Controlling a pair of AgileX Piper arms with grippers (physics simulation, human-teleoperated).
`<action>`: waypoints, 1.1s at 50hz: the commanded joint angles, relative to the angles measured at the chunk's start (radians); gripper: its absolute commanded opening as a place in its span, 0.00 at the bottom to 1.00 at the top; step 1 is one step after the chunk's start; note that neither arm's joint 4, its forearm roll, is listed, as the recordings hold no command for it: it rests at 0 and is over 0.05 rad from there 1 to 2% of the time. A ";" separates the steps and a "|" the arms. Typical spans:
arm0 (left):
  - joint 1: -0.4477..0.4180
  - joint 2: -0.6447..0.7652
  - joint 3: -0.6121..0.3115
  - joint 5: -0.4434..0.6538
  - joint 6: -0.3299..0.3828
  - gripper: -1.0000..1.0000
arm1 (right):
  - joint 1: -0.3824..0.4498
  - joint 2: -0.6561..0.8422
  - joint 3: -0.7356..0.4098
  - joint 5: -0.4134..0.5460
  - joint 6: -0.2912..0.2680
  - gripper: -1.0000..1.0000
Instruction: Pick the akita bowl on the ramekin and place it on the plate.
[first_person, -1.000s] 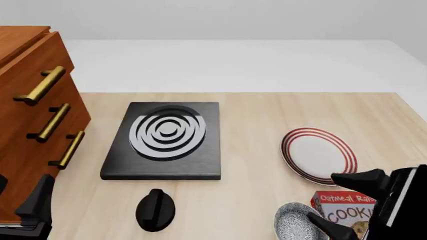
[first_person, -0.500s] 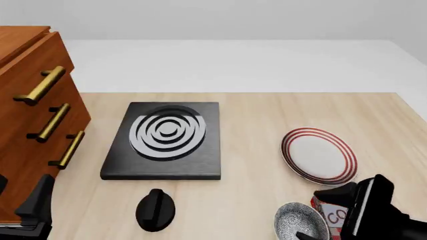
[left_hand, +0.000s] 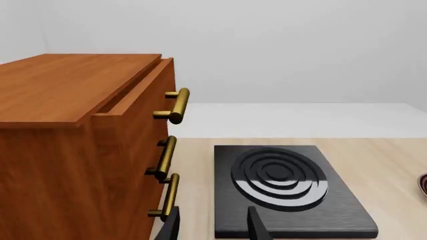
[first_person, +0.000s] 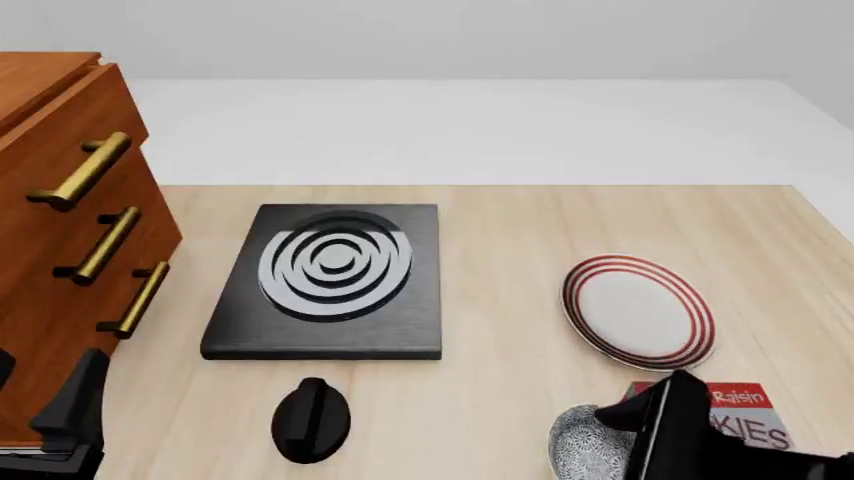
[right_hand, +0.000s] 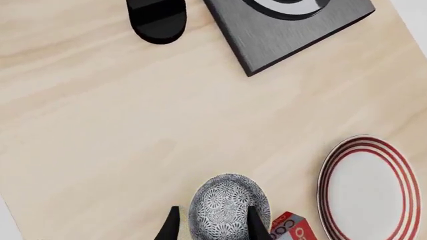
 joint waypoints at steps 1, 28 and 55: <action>0.000 0.000 0.000 0.000 0.000 1.00 | 0.015 0.072 0.026 -0.055 0.001 1.00; 0.000 0.000 0.000 0.000 0.000 1.00 | 0.033 0.166 0.082 -0.164 0.026 1.00; 0.000 0.000 0.000 0.000 0.000 1.00 | 0.028 0.237 0.142 -0.276 0.053 1.00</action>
